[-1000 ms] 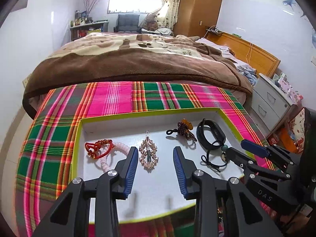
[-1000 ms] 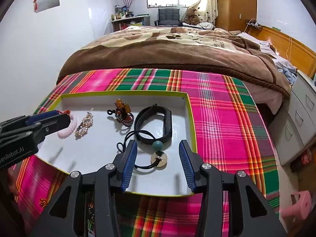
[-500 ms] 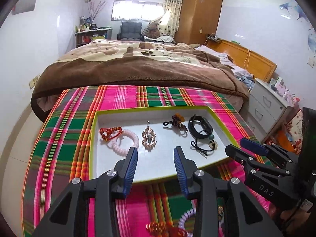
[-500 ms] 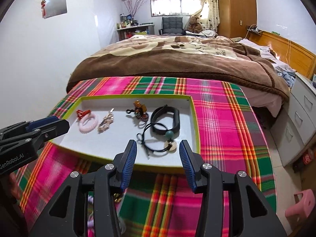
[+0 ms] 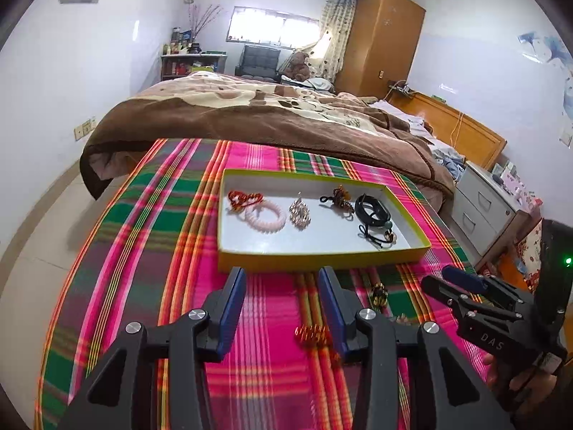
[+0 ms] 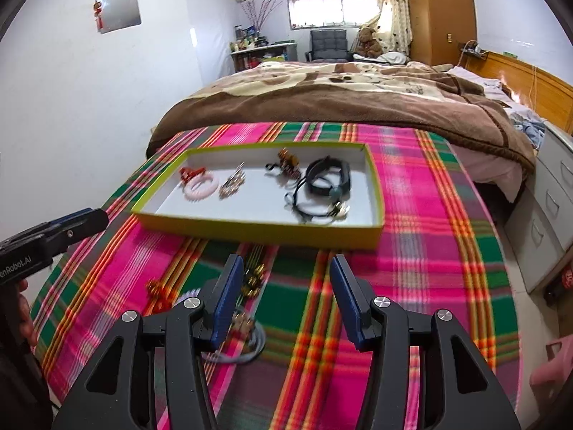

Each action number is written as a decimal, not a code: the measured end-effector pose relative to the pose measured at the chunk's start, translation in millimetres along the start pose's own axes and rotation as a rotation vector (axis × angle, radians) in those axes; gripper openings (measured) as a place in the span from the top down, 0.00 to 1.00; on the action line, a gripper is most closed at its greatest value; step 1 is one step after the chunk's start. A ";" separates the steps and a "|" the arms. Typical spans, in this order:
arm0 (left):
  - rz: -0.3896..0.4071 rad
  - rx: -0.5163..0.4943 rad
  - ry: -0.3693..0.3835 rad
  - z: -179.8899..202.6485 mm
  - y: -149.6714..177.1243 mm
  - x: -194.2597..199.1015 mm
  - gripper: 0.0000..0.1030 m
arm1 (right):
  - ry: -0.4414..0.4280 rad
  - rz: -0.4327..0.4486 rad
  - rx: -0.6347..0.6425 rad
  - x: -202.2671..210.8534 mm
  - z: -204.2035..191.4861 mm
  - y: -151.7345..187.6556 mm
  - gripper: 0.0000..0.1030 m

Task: Organize jewelry
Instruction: 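Withdraw both tools from the box toward the remaining jewelry, then grasp the red knotted ornament with the left tool while the right tool grasps the grey flower hair tie, then carry both items into the yellow box and open both tools, then withdraw both tools from the box toward the lilac coil and brooch, then grasp the lilac coil hair tie with the left tool while the right tool grasps the gold brooch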

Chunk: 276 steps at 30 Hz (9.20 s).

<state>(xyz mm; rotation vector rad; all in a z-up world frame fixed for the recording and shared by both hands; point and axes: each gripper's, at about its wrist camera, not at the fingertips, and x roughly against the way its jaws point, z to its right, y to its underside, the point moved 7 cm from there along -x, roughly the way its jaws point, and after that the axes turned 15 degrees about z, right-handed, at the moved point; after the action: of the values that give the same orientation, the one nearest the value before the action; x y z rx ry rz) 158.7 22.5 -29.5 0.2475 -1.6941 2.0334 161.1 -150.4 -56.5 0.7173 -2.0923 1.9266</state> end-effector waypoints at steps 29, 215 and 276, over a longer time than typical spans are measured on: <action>-0.097 0.049 0.053 -17.2 55.3 26.1 0.59 | -0.012 -0.148 0.120 -9.8 -19.9 47.1 0.50; -0.137 -0.096 -0.022 -15.4 -4.3 -128.8 0.69 | 0.064 -0.135 0.087 -137.1 -7.1 -31.3 0.68; -0.192 -0.152 0.078 73.5 73.4 -39.5 0.59 | 0.061 0.027 -0.028 28.9 37.1 11.5 0.51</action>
<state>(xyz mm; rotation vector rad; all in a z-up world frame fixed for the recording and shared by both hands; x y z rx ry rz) 146.8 -66.6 -94.7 0.2650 -1.6970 1.7453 137.0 -192.4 -57.7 0.6200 -2.0987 1.9047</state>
